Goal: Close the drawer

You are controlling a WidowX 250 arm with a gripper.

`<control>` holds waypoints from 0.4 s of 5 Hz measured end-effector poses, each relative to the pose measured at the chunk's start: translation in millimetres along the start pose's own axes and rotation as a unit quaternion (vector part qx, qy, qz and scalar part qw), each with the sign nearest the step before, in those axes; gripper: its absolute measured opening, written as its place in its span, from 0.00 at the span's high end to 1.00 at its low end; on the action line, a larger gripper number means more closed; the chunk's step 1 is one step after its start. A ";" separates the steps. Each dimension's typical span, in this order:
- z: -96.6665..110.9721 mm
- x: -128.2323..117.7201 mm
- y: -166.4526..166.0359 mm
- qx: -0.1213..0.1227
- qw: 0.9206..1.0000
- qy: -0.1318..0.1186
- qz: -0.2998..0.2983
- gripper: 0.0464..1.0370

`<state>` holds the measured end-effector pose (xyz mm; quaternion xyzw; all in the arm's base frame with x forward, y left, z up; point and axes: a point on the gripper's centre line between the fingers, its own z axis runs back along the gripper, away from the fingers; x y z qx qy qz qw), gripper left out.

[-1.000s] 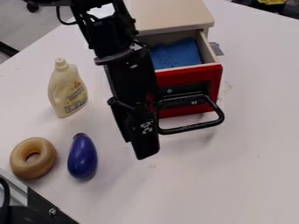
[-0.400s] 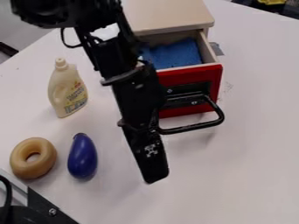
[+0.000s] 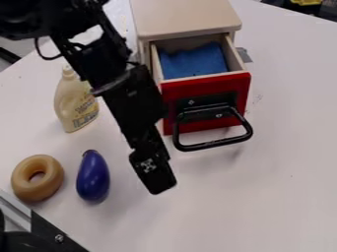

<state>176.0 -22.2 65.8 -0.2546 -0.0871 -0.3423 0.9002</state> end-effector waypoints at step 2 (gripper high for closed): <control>29.6 3.9 16.0 -0.007 0.996 -0.082 0.045 0.04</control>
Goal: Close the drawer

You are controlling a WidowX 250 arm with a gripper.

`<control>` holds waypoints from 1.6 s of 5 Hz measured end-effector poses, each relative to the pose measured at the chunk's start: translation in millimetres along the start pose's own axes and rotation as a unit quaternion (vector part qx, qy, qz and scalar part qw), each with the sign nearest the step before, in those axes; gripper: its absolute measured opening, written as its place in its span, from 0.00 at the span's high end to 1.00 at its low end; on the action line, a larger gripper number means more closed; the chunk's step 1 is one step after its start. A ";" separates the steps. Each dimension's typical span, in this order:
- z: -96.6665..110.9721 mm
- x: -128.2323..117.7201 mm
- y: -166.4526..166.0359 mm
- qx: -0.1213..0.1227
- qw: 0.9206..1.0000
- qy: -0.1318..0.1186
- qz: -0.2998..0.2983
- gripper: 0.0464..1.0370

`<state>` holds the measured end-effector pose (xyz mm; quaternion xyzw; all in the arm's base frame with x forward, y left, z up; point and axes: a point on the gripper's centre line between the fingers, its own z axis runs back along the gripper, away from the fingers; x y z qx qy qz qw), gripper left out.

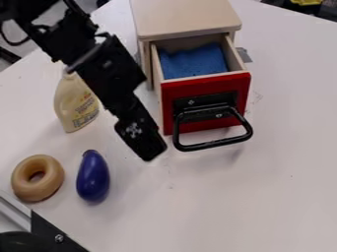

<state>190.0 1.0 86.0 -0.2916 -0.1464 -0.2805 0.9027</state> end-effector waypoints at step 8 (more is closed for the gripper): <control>-26.9 49.4 101.5 -0.019 0.998 -0.033 0.043 0.04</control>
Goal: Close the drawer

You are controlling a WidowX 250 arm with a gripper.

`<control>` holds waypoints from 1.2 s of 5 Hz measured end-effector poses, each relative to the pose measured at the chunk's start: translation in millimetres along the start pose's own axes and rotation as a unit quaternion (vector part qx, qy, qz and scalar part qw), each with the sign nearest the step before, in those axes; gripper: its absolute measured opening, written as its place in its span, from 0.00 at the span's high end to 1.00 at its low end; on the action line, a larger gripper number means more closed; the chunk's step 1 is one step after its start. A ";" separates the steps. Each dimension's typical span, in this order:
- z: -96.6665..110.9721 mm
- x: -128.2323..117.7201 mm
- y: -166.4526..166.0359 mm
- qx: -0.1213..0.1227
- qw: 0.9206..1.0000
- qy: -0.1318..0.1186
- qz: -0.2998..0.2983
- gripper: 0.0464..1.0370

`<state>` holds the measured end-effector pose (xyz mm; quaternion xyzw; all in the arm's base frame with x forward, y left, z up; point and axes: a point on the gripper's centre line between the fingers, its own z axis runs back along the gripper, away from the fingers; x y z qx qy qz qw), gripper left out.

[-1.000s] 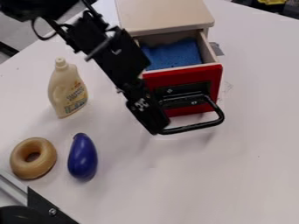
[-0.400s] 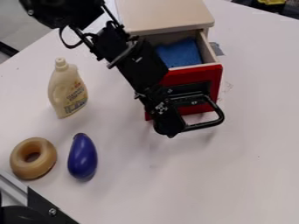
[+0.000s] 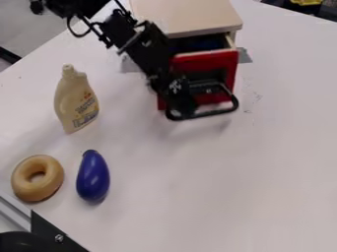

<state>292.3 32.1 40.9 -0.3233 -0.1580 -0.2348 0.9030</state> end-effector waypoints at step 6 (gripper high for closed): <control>29.4 4.0 6.9 0.042 0.998 -0.027 0.027 0.04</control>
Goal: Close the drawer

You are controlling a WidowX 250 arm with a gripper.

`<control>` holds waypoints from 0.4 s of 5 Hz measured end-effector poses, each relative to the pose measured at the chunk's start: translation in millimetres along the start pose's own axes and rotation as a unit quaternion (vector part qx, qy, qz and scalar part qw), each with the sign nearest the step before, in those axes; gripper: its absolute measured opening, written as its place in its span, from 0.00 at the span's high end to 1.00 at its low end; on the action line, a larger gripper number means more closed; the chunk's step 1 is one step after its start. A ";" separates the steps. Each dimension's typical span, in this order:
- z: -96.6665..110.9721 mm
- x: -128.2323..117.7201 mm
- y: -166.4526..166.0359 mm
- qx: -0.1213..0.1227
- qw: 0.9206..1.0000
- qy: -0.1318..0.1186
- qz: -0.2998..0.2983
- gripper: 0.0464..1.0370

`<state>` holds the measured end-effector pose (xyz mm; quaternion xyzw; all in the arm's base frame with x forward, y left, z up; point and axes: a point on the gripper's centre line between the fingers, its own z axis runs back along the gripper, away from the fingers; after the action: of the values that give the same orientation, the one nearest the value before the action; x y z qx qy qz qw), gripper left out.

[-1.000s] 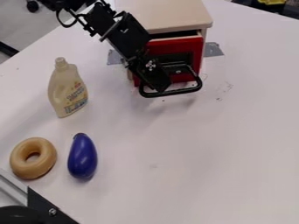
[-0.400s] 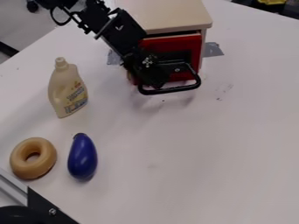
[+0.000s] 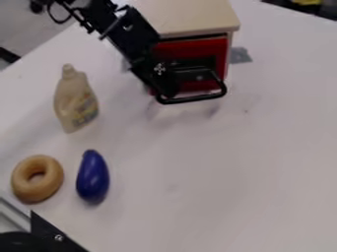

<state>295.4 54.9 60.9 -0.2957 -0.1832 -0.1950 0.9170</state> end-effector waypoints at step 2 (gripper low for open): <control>69.8 14.5 -16.2 0.076 0.994 0.074 0.017 0.04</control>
<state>284.9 82.1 128.0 -0.2132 -0.1241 -0.1861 0.9510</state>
